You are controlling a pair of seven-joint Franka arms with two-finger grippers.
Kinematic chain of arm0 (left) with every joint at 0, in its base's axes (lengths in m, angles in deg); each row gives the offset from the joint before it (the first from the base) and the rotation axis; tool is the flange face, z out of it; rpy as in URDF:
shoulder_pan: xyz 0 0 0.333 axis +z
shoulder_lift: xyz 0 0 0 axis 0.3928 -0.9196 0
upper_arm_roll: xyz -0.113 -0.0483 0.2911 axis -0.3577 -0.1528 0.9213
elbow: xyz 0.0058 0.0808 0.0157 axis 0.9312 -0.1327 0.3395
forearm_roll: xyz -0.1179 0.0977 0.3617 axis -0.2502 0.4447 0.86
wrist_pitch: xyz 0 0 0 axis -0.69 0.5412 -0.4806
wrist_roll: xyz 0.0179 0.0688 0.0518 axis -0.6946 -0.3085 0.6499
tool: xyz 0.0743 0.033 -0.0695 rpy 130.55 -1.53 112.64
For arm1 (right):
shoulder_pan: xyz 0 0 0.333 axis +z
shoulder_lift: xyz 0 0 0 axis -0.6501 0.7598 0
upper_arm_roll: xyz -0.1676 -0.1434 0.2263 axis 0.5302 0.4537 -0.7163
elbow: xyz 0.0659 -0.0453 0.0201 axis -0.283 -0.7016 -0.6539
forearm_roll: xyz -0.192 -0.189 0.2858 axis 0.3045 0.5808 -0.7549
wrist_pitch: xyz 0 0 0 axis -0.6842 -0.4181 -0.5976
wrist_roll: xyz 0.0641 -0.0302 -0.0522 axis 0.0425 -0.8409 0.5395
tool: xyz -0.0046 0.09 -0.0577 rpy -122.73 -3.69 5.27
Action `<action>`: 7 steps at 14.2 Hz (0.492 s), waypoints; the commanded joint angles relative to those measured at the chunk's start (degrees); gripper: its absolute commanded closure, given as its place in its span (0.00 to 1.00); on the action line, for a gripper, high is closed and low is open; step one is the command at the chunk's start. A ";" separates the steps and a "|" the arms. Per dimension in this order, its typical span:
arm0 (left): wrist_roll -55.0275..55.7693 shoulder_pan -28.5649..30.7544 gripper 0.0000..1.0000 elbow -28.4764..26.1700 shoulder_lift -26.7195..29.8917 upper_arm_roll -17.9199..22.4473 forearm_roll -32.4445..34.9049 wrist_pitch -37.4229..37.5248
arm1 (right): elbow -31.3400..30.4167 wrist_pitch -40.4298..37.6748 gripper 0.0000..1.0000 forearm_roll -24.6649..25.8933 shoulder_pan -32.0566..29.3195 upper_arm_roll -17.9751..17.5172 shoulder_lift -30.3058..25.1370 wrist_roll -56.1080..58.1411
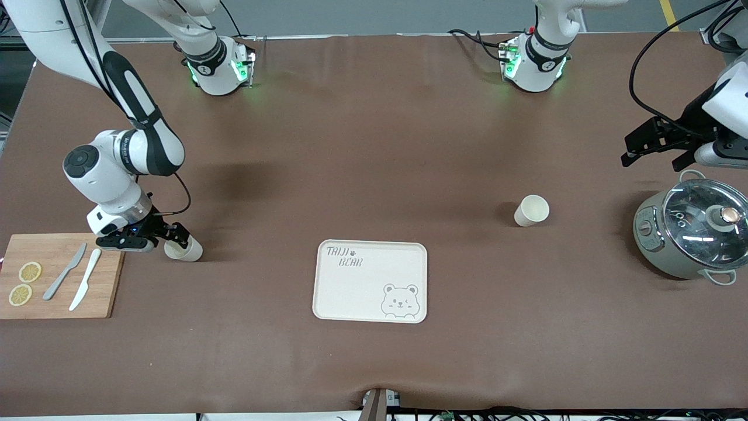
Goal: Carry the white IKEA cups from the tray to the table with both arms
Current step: 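Set the cup down with the right gripper while the left gripper withdraws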
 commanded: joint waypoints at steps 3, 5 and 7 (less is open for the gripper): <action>1.12 -0.42 0.00 5.03 -1.31 -0.16 2.26 3.35 | -0.02 -15.95 0.00 -1.57 -0.79 -0.61 -10.84 2.01; 0.78 -1.12 0.00 4.95 -1.84 -0.25 5.41 4.31 | 0.94 -27.10 0.00 -1.57 -0.62 -0.61 -17.42 2.10; 0.42 -2.09 0.00 4.95 -2.63 -0.34 7.88 6.07 | 4.27 -39.75 0.00 -1.65 -0.53 -0.61 -23.32 1.92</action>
